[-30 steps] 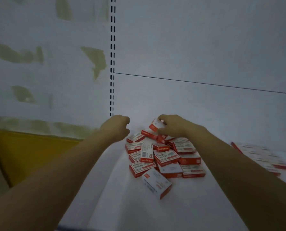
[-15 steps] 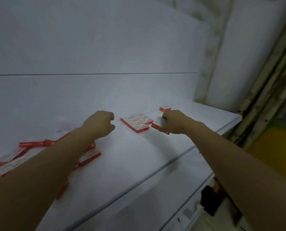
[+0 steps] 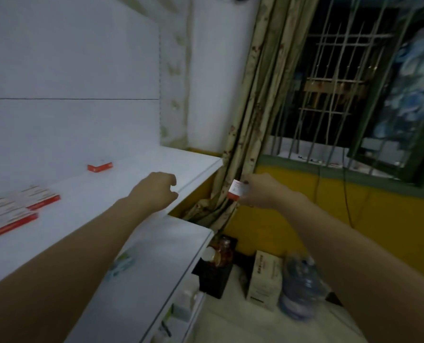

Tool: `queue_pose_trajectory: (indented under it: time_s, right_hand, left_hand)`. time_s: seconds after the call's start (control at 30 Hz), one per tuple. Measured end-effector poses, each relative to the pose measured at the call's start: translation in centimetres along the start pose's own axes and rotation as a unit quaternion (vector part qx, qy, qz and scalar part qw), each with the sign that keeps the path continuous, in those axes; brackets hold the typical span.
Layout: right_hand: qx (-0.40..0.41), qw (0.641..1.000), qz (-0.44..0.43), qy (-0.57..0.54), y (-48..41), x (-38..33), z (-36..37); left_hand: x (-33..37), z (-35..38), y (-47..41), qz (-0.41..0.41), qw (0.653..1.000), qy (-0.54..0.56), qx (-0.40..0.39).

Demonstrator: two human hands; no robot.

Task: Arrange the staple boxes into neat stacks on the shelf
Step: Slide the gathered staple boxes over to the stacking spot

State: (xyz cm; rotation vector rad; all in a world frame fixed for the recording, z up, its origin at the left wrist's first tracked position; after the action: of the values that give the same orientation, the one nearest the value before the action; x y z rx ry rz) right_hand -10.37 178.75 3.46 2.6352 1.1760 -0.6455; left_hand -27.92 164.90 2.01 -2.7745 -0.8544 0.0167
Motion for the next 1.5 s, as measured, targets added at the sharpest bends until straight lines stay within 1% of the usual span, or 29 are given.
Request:
queue_pose_trajectory:
  time_s: [0.13, 0.33, 0.47, 0.6, 0.73, 0.87, 0.97, 1.07, 1.17, 1.3, 1.37, 1.5]
  right_hand:
    - [0.008, 0.999, 0.029, 0.023, -1.5, 5.5, -2.4]
    - [-0.007, 0.998, 0.053, 0.038, -5.5, 11.6, -4.0]
    - [-0.001, 0.998, 0.069, 0.004, -10.0, 14.8, -4.1]
    - [0.005, 0.997, 0.079, 0.007, -15.3, 17.2, -4.2]
    - [0.004, 0.997, 0.073, 0.010, -21.7, 18.4, -5.3]
    - [0.014, 0.998, 0.056, 0.027, -28.3, 17.9, -7.1]
    - [0.014, 0.998, 0.036, 0.045, -32.8, 17.3, -7.7]
    - [0.007, 0.999, 0.000, 0.053, -37.1, 16.3, -7.5]
    - [-0.004, 0.998, -0.030, 0.049, -41.4, 14.7, -6.7]
    - [-0.018, 0.995, -0.091, 0.040, -47.2, 11.5, -4.7]
    - [-0.036, 0.991, -0.125, 0.031, -49.6, 9.1, -3.4]
    - [-0.078, 0.971, -0.224, 0.021, -53.4, 2.5, -0.7]
  left_hand:
    - [4.5, 2.2, -4.2, 0.013, 1.000, 0.009, -0.015]
    - [9.3, 4.2, -10.7, 0.039, 0.999, 0.009, -0.028]
    - [11.0, 6.1, -15.9, 0.049, 0.998, 0.000, -0.035]
    - [12.0, 8.2, -21.7, 0.063, 0.997, 0.001, -0.033]
    - [11.9, 9.2, -28.3, 0.075, 0.997, 0.006, -0.012]
    - [10.7, 9.8, -34.5, 0.079, 0.997, 0.005, -0.014]
    - [9.5, 9.7, -38.4, 0.059, 0.998, 0.000, 0.002]
    - [8.2, 10.0, -41.0, 0.035, 0.999, -0.001, -0.003]
    - [6.0, 10.5, -42.9, -0.003, 1.000, -0.007, -0.013]
    - [1.9, 10.6, -43.9, -0.062, 0.998, -0.028, -0.010]
    - [-0.9, 10.5, -43.6, -0.103, 0.994, -0.046, -0.008]
    - [-6.9, 9.5, -41.9, -0.204, 0.977, -0.066, -0.011]
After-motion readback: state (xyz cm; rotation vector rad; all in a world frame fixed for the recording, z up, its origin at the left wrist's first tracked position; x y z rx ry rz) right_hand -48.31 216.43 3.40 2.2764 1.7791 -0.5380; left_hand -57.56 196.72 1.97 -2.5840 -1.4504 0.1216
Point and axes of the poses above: each hand's wrist, its own y-axis away from the middle knuckle, its own z-axis out of the palm, x = y × z, the point moved 6 cm from there along -y, towards the middle knuckle, and after that the axes turned 14 degrees about -y, right-handed, at the moved point
